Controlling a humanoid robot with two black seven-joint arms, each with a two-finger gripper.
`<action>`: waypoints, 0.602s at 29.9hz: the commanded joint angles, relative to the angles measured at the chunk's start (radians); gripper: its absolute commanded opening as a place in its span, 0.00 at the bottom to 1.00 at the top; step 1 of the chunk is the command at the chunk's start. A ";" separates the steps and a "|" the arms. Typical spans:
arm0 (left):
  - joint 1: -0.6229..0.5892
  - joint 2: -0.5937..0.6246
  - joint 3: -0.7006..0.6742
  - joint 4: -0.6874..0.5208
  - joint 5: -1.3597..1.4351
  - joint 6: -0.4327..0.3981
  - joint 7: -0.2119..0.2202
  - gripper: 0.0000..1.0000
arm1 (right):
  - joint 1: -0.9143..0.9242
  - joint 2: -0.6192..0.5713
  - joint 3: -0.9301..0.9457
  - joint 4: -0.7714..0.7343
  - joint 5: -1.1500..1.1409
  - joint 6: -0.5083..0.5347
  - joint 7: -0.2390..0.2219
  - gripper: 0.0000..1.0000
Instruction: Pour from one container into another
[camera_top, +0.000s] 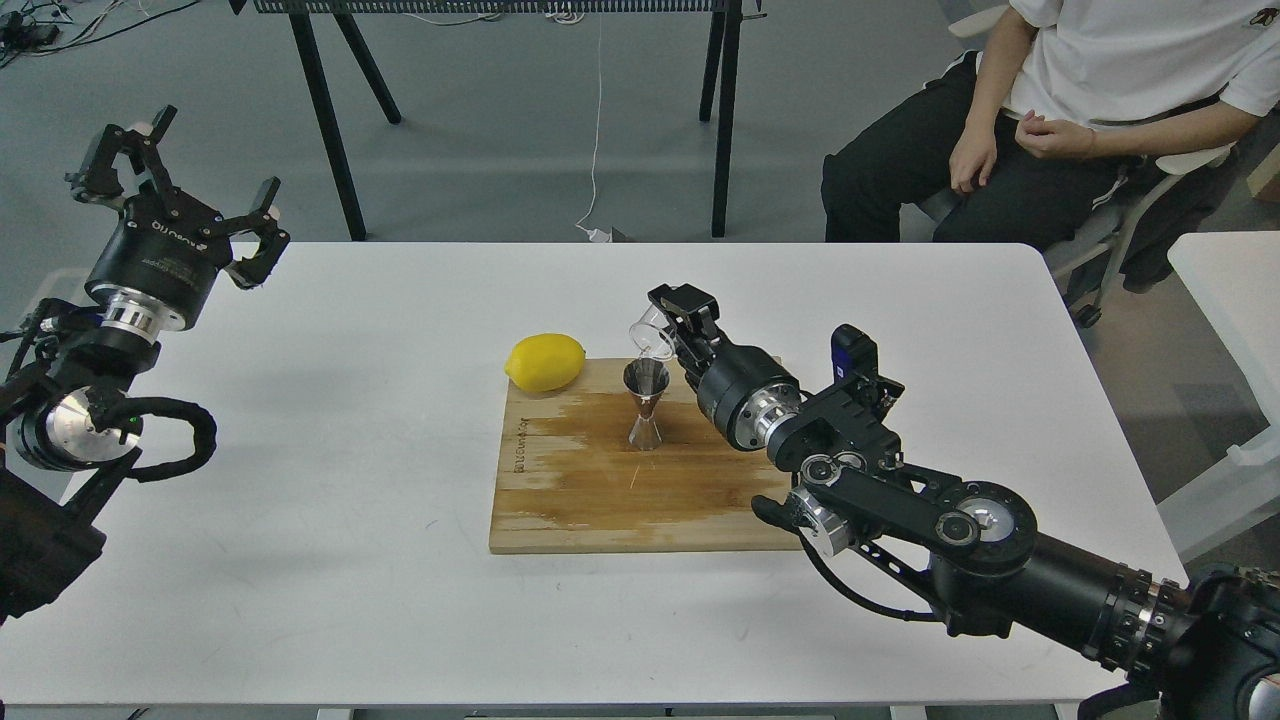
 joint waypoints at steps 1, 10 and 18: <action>0.000 0.000 0.000 0.000 0.000 0.000 -0.002 1.00 | -0.001 0.000 -0.011 -0.001 -0.015 0.000 0.000 0.30; 0.000 0.000 0.000 0.003 0.001 0.000 -0.005 1.00 | 0.008 -0.002 -0.042 -0.001 -0.020 -0.015 0.000 0.30; 0.000 0.002 0.000 0.006 0.000 -0.005 -0.005 1.00 | 0.011 -0.011 -0.047 0.002 -0.091 -0.018 0.000 0.30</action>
